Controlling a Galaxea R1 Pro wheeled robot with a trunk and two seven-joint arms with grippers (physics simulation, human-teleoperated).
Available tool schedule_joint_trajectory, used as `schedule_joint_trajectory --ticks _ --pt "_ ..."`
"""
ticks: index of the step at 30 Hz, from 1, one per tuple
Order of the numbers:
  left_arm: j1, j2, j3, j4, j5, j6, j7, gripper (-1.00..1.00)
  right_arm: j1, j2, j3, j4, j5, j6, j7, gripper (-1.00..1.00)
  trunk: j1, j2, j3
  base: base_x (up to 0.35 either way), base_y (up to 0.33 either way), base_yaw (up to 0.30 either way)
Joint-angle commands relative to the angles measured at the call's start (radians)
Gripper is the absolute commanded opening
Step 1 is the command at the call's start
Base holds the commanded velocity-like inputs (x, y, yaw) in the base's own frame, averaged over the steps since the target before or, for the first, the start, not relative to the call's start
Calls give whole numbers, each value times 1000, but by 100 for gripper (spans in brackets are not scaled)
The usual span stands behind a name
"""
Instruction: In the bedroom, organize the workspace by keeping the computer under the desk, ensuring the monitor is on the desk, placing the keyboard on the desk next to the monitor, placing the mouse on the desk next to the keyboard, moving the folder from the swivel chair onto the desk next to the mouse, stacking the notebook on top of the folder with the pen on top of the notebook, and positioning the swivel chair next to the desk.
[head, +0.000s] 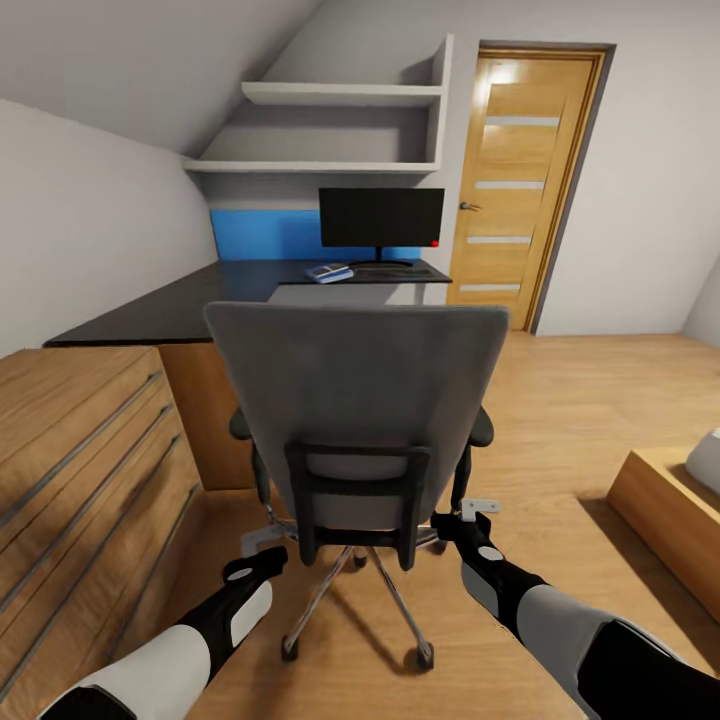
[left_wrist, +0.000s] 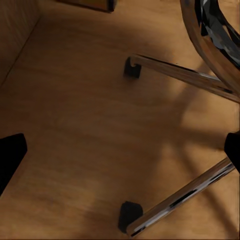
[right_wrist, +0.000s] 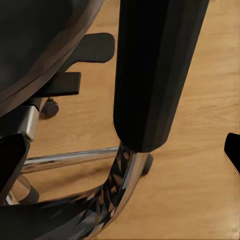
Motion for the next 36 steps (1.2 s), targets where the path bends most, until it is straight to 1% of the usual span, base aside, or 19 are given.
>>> schedule_joint_trajectory --ticks 1,11,27,33,36 --pt "-1 0 -13 -3 4 -2 2 100 -1 0 9 -1 -2 -1 -4 100 0 0 -1 310 -178 0" --pt "-1 0 -13 -3 4 -2 2 100 -1 1 9 -1 -2 -3 -6 100 0 0 -1 304 -187 14" --pt "-1 0 -14 -3 4 -2 2 100 -1 0 9 -1 -2 -15 -7 100 0 0 -1 293 -200 95" --pt "-1 0 -13 -3 4 -2 0 100 -1 -2 8 -1 -2 -15 -6 100 0 0 -1 59 -49 21" --pt "-1 0 -13 -3 4 -2 0 100 -1 -2 8 -1 -2 -15 -6 100 0 0 -1 -188 -4 2"
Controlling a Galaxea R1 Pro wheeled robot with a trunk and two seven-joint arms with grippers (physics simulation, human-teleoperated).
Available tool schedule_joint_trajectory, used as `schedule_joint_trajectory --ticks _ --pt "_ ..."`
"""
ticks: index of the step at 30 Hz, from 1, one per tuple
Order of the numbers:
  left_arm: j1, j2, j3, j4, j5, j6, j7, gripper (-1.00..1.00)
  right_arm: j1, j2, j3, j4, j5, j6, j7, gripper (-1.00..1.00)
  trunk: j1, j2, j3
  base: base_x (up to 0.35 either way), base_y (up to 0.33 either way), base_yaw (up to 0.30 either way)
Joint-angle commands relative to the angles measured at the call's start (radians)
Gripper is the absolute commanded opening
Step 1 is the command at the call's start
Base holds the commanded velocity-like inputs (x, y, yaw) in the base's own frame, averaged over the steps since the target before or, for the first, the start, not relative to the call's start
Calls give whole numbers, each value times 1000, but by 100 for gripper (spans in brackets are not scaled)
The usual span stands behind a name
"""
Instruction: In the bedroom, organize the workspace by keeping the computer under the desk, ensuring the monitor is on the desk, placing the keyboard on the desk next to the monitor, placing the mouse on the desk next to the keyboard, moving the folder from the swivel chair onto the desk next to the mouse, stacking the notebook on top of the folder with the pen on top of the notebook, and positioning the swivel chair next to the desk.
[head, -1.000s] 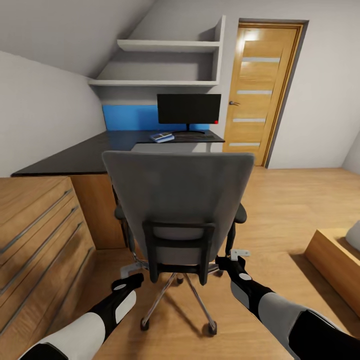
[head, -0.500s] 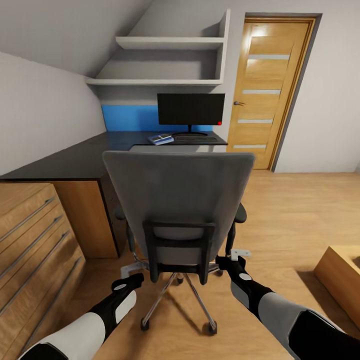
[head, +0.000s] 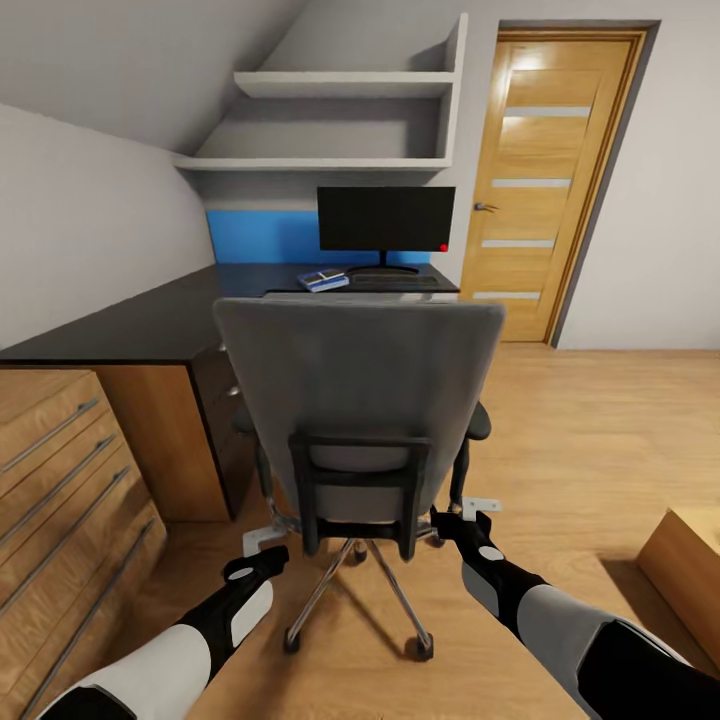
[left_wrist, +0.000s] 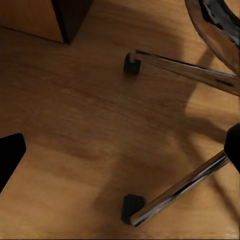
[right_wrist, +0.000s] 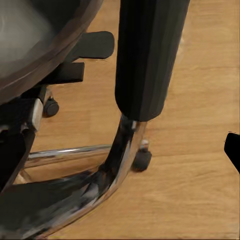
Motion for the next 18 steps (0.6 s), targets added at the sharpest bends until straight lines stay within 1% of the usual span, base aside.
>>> schedule_joint_trajectory --ticks 1,3,5,12,18 --pt "-1 1 -8 0 9 -2 6 100 -1 0 9 0 -6 -2 -5 100 -1 0 -1 -260 -2 1" --pt "0 1 -8 0 9 -2 6 100 -1 0 9 0 -6 -2 -5 100 -1 0 -1 -273 -1 1" --pt "-1 1 -8 0 9 -3 6 100 -1 1 9 0 -6 -2 -5 100 -1 0 -1 -100 0 0" --pt "-1 1 -8 0 9 -3 6 100 -1 1 10 0 -6 -2 -5 100 -1 0 -1 -29 0 0" --pt "-1 1 -8 0 9 -2 6 100 -1 1 10 1 -6 -2 -6 100 -1 0 -1 -258 0 0"
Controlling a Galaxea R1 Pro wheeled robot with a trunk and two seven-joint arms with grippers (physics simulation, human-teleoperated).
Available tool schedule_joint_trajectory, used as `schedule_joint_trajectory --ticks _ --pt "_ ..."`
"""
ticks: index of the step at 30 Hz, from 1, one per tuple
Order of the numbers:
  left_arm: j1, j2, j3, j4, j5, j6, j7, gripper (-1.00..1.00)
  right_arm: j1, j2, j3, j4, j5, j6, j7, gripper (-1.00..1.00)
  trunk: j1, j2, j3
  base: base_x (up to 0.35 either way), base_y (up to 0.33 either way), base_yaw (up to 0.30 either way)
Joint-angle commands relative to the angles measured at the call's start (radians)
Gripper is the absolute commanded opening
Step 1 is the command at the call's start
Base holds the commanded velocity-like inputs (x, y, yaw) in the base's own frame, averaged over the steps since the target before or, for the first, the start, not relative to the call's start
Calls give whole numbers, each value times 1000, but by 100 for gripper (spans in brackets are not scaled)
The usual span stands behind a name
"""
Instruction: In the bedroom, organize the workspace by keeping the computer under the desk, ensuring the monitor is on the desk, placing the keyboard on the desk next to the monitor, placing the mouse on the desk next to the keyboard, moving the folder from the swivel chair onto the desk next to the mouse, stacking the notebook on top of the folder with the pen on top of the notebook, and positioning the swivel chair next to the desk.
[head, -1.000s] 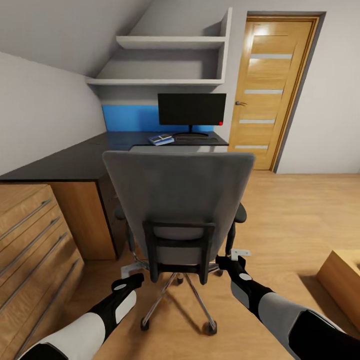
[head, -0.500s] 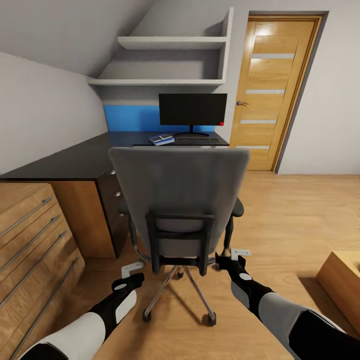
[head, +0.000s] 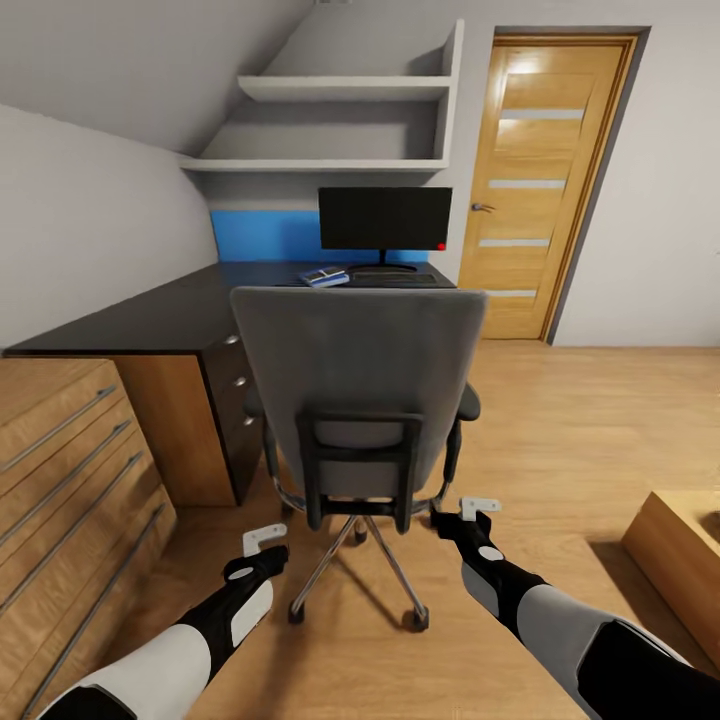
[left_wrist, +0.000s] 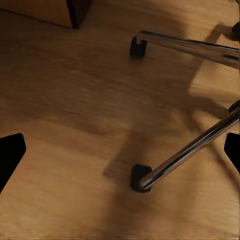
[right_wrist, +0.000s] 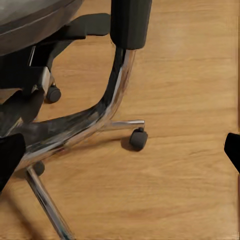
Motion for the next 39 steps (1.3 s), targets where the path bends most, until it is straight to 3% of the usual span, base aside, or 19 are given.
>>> schedule_joint_trajectory --ticks 1,18,20,24,30,33,35,39 --pt "-1 1 -8 0 9 -2 6 100 -1 0 9 0 -6 -2 -5 100 -1 0 -1 -318 0 0" --pt "-1 -4 -16 20 5 -4 2 100 0 7 12 2 -6 -13 -3 100 -1 0 -1 -164 0 0" --pt "-1 -23 -59 21 -8 -5 -34 100 2 25 13 3 -5 -32 -2 100 -1 0 -1 -41 0 0" --pt "-1 -43 -104 22 -16 -12 -51 100 3 41 13 3 -4 -40 -1 100 -1 0 -1 -16 0 0" --pt "-1 -79 -126 22 -24 -23 -55 100 6 56 14 3 1 -63 -1 100 -1 0 -1 -4 0 0" --pt "-1 -99 -142 19 -29 -22 -56 100 8 66 14 3 27 -71 -1 100 -1 0 -1 0 0 0" --pt "-1 -108 -152 7 -30 -19 -55 100 10 71 15 3 66 -75 -2 100 -1 0 -1 0 0 0" --pt "-1 -113 -155 -31 -29 -17 -54 100 13 74 15 3 98 -86 -2 100 -1 0 -1 0 0 0"
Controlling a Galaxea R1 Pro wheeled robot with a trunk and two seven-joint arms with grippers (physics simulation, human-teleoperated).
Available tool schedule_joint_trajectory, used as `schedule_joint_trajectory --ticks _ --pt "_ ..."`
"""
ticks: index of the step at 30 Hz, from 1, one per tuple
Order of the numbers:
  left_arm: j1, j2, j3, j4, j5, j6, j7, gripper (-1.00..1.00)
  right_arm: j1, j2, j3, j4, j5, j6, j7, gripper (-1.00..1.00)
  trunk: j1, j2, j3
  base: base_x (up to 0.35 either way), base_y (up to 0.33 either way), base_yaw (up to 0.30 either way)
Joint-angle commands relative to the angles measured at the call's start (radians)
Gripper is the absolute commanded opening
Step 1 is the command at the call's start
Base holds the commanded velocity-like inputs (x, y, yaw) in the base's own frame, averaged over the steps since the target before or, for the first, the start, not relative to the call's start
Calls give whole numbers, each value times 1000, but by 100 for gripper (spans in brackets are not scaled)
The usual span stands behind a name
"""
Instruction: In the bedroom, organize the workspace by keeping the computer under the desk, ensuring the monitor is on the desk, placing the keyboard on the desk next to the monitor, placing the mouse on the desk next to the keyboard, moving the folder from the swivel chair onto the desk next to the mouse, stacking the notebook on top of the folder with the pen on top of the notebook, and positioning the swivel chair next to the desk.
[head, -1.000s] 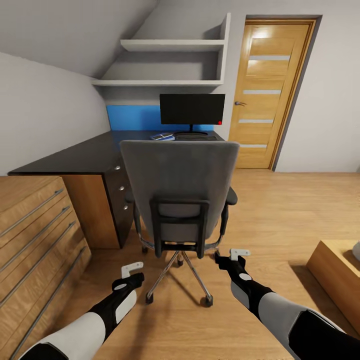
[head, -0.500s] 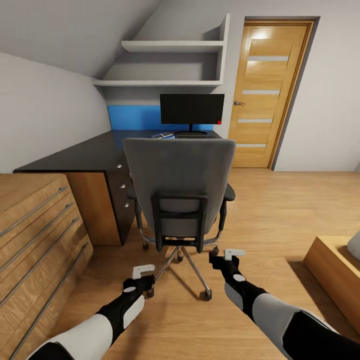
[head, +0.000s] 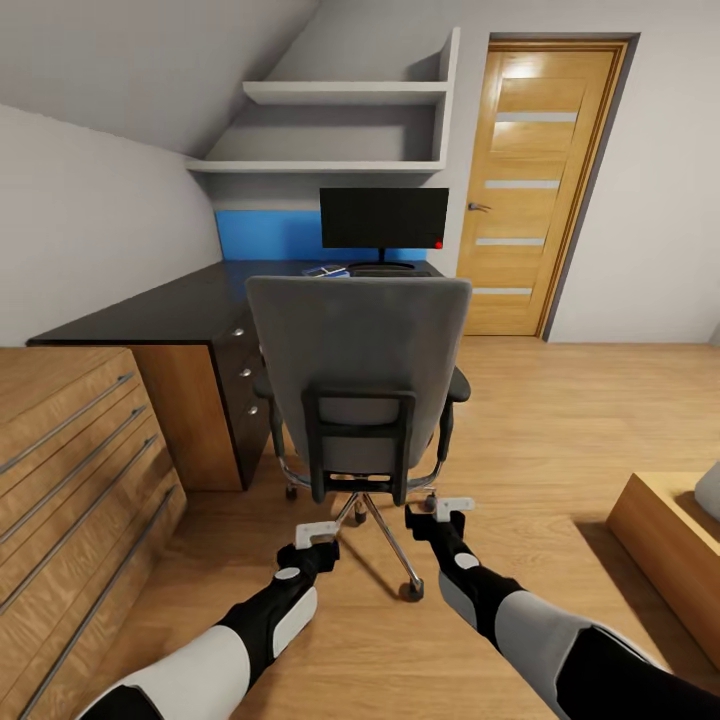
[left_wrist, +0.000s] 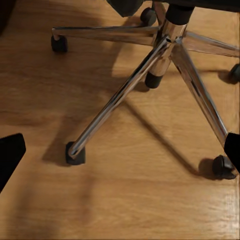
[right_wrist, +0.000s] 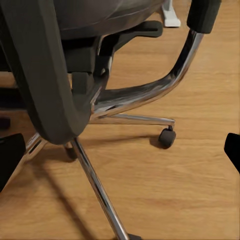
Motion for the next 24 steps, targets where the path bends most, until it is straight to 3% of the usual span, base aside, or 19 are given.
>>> schedule_joint_trajectory --ticks 1,13,24 --pt "-1 0 -8 -5 10 -4 6 100 0 1 8 0 -2 -4 -6 100 0 0 -1 0 0 0" --pt "-1 5 -3 -27 10 -16 5 100 18 34 8 0 38 -15 -3 100 0 0 -1 0 0 0" --pt "-1 4 -6 -26 9 -15 7 100 27 40 9 0 58 -15 -2 100 0 0 -1 2 0 0"
